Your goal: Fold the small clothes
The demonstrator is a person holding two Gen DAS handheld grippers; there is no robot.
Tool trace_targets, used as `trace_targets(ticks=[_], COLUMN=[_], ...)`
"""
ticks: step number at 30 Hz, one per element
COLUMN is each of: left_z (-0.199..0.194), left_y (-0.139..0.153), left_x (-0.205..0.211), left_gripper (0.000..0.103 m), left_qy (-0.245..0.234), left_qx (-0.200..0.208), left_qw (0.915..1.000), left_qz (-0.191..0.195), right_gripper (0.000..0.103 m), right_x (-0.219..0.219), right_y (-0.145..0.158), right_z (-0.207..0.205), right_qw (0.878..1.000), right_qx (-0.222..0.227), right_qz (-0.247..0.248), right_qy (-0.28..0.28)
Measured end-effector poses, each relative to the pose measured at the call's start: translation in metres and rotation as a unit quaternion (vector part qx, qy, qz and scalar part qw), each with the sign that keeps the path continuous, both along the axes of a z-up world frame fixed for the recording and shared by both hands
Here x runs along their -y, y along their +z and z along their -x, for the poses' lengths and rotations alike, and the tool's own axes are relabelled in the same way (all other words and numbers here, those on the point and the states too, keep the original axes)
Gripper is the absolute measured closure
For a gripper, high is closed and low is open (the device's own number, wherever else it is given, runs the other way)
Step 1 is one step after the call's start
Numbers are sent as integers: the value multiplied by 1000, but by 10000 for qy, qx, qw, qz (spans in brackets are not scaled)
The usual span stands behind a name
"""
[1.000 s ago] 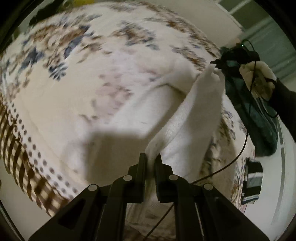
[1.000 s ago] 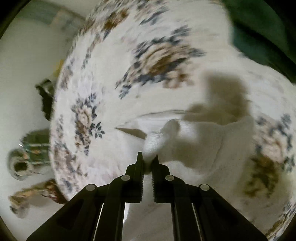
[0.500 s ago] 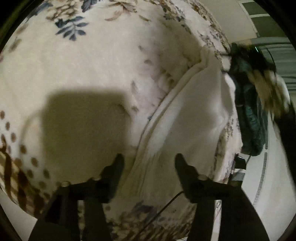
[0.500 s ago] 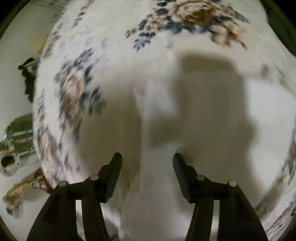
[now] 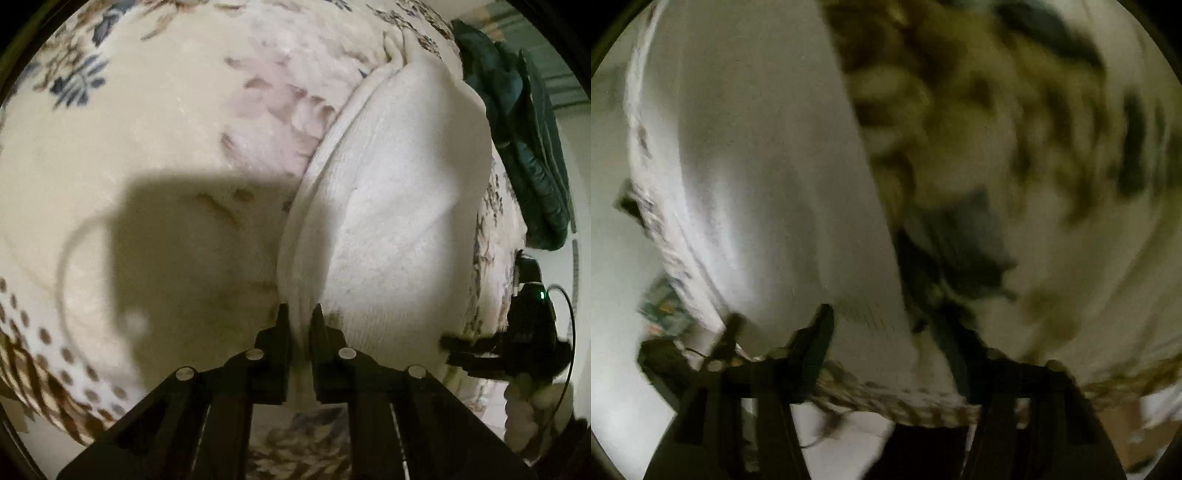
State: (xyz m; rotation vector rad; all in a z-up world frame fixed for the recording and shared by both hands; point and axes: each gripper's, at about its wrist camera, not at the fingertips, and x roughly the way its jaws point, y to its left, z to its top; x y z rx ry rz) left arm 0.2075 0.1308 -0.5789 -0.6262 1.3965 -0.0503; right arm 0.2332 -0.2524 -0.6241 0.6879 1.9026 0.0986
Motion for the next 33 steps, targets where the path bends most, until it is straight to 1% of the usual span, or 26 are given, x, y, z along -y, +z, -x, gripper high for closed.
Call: trace_targets(ticks=[2,5,6,9,11,13,14,15,17,18,19,20,21,22,23,24,26,28,29,31,33], left_z=[3,9,11,12,10,6,6,3,1,0,1,2,4,7,8,8,-1,-19,-31,-71,-114], left_y=[9,26,33,35,24,3,-3,-9,-11,-9,-6,-1,4,8,10,10,12,19,24,36,44], left_x=[-1,-3,-4,-14,-19,-25,-26,-27,-31,-33,-37,-40,-43,-48,-52,-56,-59,-57,-56,-48,-36], left_gripper=[96,96,96,96,96,96,96,95,88,82,76,59,40,34,32,32,32,32,32,32,32], left_qy=[37,3,-8,5,-48,-130,-172,-242,-310,-331,-352,-344,-327,-301,-265,-233,-227,-223,-247,-344,-456], left_qx=[107,273,305,315,234,71,24,-46,-145,-164,-163,-161,-131,-56,-1,-4,-75,59,171,476,766], left_qw=[9999,9996,9995,9995,9997,9999,9998,9997,9992,9990,9984,9983,9982,9976,9969,9968,9972,9973,9969,9952,9921], left_qz=[-29,-45,26,67,-36,-49,-33,63,197,263,403,439,489,628,738,771,703,693,721,783,881], right_gripper=[96,97,97,98,98,98,98,98,97,94,90,84,66,48,41,39,39,39,39,39,39], right_x=[1,0,-1,-10,-14,-21,-26,-33,-45,-46,-45,-45,-41,-39,-34,-30,-21,-11,-1,10,26], right_y=[6,22,28,46,51,43,37,32,24,23,23,25,27,28,31,35,41,46,52,62,73], right_z=[15,28,31,45,51,58,62,61,55,53,50,47,47,42,42,44,44,38,26,-2,-49], right_qw=[9996,9985,9981,9964,9955,9958,9953,9948,9919,9916,9932,9946,9964,9980,9988,9991,9993,9994,9990,9975,9941], right_qx=[237,410,453,574,552,460,431,400,442,448,387,318,276,263,241,241,282,312,427,693,1045], right_qz=[166,349,404,483,551,560,609,633,797,788,661,570,422,234,168,163,133,143,114,81,171], right_qy=[-8,57,132,405,533,563,613,687,886,920,877,810,689,525,390,320,213,99,3,-127,-233])
